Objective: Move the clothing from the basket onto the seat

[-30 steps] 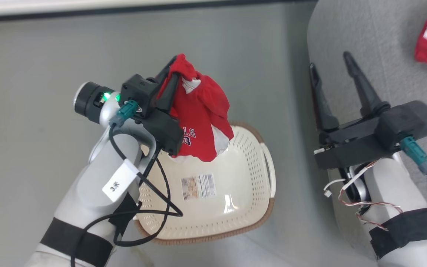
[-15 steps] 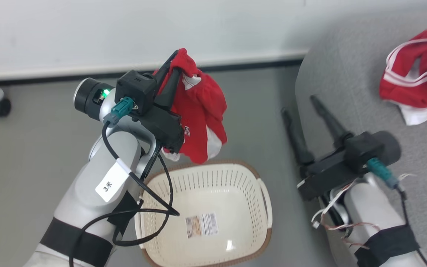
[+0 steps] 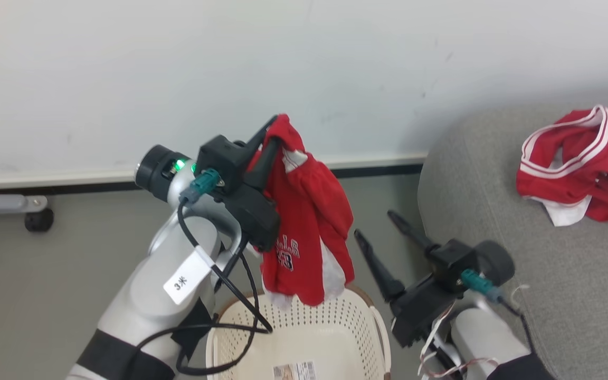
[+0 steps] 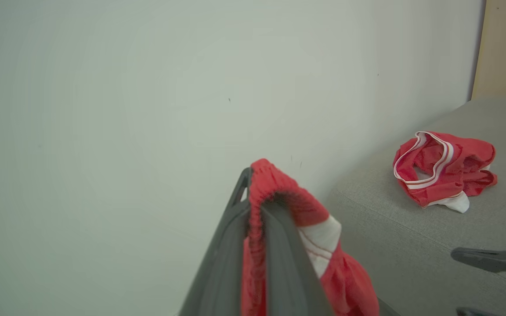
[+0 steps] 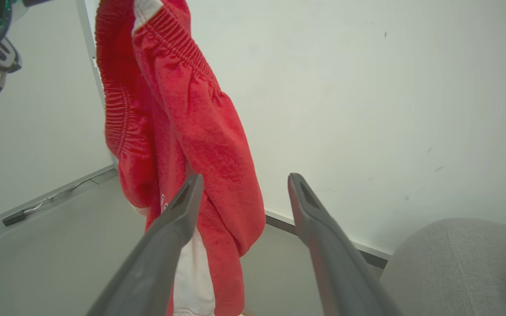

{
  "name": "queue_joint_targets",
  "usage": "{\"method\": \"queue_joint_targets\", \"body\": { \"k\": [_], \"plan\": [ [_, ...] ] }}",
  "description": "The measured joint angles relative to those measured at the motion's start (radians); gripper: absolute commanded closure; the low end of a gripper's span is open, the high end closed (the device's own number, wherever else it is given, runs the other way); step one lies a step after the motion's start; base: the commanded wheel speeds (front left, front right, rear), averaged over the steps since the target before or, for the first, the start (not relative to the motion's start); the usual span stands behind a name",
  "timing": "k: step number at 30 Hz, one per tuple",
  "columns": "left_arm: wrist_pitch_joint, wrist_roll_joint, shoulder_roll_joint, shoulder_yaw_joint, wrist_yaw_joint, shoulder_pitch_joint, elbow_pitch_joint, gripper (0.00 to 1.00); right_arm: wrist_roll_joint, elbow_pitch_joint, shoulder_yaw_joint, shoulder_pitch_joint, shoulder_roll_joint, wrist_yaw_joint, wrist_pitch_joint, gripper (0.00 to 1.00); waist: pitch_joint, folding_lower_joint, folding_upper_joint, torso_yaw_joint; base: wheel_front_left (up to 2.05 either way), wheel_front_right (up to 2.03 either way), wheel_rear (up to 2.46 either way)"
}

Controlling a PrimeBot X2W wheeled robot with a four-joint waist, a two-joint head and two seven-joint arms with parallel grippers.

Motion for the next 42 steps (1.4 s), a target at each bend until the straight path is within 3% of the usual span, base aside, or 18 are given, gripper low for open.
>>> {"method": "queue_joint_targets", "body": {
  "k": [8, 23, 24, 25, 26, 32, 33, 34, 36, 37, 42],
  "plan": [
    [0.039, -0.005, -0.001, -0.07, -0.001, 0.055, -0.089, 1.0, 0.006, 0.092, 0.086, 0.016, 0.014, 0.004, 0.0, 0.0, -0.094, 0.0, 0.0, 0.031, 0.0, 0.0, 0.0],
    [0.106, -0.059, 0.001, -0.168, 0.018, 0.111, -0.279, 1.0, 0.014, 0.218, 0.198, -0.09, 0.021, 0.005, 0.0, 0.0, -0.126, 0.0002, 0.0002, 0.102, 0.0, 0.0, 0.0],
    [0.107, -0.06, 0.001, -0.17, 0.018, 0.112, -0.287, 1.0, 0.015, 0.221, 0.205, -0.097, 0.021, 0.005, 0.0, 0.45, -0.126, 0.0002, 0.0002, 0.105, 0.0, 0.0, 0.0],
    [0.113, -0.062, 0.001, -0.169, 0.02, 0.116, -0.293, 1.0, 0.017, 0.224, 0.21, -0.103, 0.021, 0.005, 0.0, 0.68, -0.125, 0.0001, 0.0002, 0.108, 0.0, 0.0, 0.0],
    [0.116, -0.063, 0.0, -0.166, 0.023, 0.121, -0.295, 1.0, 0.024, 0.225, 0.22, -0.111, 0.021, 0.005, 0.0, 1.0, -0.124, 0.0002, 0.0002, 0.11, 0.0, 0.0, 0.0],
    [0.139, -0.073, 0.006, -0.14, 0.048, 0.164, -0.309, 1.0, 0.077, 0.207, 0.264, -0.127, 0.021, 0.005, 0.0, 1.0, -0.116, 0.0002, 0.0002, 0.107, 0.0, 0.0, 0.0],
    [0.139, -0.081, 0.009, -0.134, 0.054, 0.17, -0.31, 0.63, 0.077, 0.207, 0.264, -0.133, 0.021, 0.005, 0.0, 1.0, -0.114, 0.0002, 0.0002, 0.104, 0.0, 0.0, 0.0],
    [0.139, -0.092, 0.016, -0.126, 0.057, 0.176, -0.311, 0.53, 0.081, 0.207, 0.264, -0.138, 0.021, 0.005, 0.0, 1.0, -0.113, 0.0002, 0.0002, 0.1, 0.0, 0.0, 0.0],
    [0.139, -0.101, 0.03, -0.113, 0.063, 0.187, -0.311, 0.04, 0.086, 0.208, 0.262, -0.146, 0.021, 0.005, 0.0, 1.0, -0.11, 0.0002, 0.0002, 0.091, 0.0, 0.0, 0.0],
    [0.138, -0.104, 0.035, -0.105, 0.068, 0.194, -0.31, 0.0, 0.087, 0.208, 0.26, -0.149, 0.021, 0.005, 0.0, 1.0, -0.109, 0.0002, 0.0002, 0.085, 0.0, 0.0, 0.0],
    [0.129, -0.114, 0.047, -0.084, 0.085, 0.229, -0.305, 0.0, 0.099, 0.199, 0.245, -0.155, 0.018, 0.005, 0.0, 1.0, -0.105, 0.0002, 0.0002, 0.06, 0.0, 0.0, 0.0]
  ]
}}
